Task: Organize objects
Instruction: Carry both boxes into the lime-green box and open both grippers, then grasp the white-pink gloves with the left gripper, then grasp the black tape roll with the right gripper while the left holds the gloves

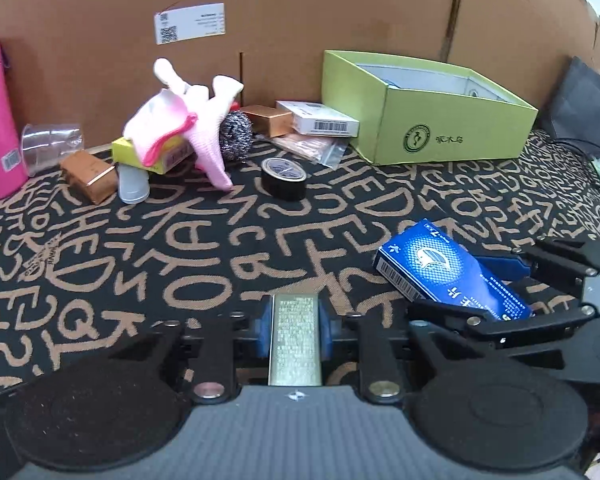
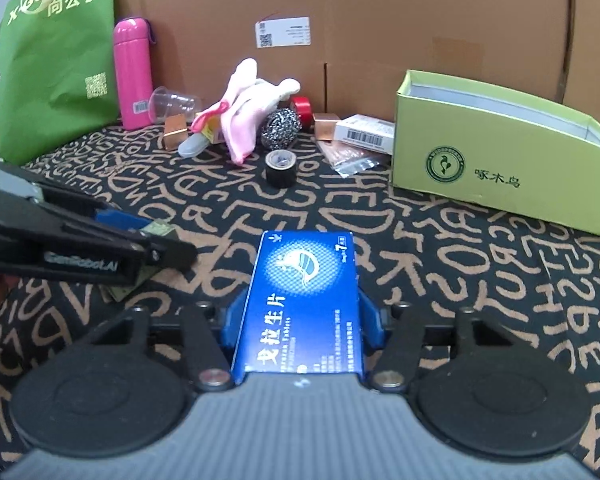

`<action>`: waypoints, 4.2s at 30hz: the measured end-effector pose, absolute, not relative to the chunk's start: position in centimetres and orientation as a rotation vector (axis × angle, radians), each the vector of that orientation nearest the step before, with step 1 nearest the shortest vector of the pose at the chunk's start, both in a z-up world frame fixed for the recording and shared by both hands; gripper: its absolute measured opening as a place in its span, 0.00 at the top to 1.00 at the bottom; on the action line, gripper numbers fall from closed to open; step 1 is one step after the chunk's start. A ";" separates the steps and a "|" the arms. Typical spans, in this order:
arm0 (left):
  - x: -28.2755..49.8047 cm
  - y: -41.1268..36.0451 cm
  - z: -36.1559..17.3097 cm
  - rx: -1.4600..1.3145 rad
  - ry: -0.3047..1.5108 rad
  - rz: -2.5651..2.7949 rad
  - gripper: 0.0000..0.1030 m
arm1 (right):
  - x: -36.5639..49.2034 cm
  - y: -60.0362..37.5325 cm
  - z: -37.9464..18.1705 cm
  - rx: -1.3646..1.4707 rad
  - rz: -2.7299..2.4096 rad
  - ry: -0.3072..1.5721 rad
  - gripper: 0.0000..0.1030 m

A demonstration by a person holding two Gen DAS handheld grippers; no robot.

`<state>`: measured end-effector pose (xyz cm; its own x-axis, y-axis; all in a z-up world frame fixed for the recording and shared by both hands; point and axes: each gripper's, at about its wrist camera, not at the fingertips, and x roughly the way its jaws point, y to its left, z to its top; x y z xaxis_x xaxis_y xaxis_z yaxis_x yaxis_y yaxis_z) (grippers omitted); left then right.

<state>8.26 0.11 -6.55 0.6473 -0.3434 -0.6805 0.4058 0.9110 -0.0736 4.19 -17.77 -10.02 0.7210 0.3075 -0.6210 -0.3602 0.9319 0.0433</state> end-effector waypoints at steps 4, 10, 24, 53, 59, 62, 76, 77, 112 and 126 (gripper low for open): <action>8.4 -0.5 -5.5 0.043 0.752 -0.477 0.78 | 3.9 -19.0 -9.5 -0.057 0.356 0.652 0.45; 9.6 -3.5 -1.0 0.016 0.663 -0.563 0.78 | 4.2 -22.4 -6.0 -0.051 0.289 0.555 0.45; 18.9 -15.6 6.1 -0.066 0.598 -0.745 0.78 | 12.3 -31.4 0.7 -0.146 0.047 0.382 0.45; 25.2 -19.0 1.6 -0.125 0.583 -0.598 0.10 | 21.4 -36.5 -3.4 -0.094 0.008 0.397 0.01; 21.0 -15.5 2.4 -0.140 0.604 -0.567 0.10 | 15.3 -35.2 -2.5 -0.056 0.047 0.354 0.00; 18.3 -12.8 1.8 -0.123 0.624 -0.527 0.10 | 12.6 -34.0 -2.6 -0.017 0.089 0.360 0.00; 13.0 -0.1 -2.9 -0.170 0.670 -0.246 0.10 | 5.9 -26.7 -6.4 0.195 0.297 0.505 0.00; 13.5 0.5 -2.9 -0.179 0.666 -0.225 0.10 | 6.0 -26.0 -6.9 0.191 0.304 0.517 0.00; 6.8 8.2 -5.0 -0.128 0.727 -0.280 0.71 | 14.9 -12.7 -9.5 -0.181 0.431 0.623 0.43; 12.2 6.2 -4.9 -0.085 0.663 -0.284 0.19 | 12.8 -14.7 -10.4 -0.103 0.376 0.656 0.72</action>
<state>12.20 6.19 -4.91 0.7513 -0.2869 -0.5943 0.2332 0.9579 -0.1676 12.80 -14.71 -10.36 0.7274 0.3085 -0.6129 -0.3726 0.9277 0.0247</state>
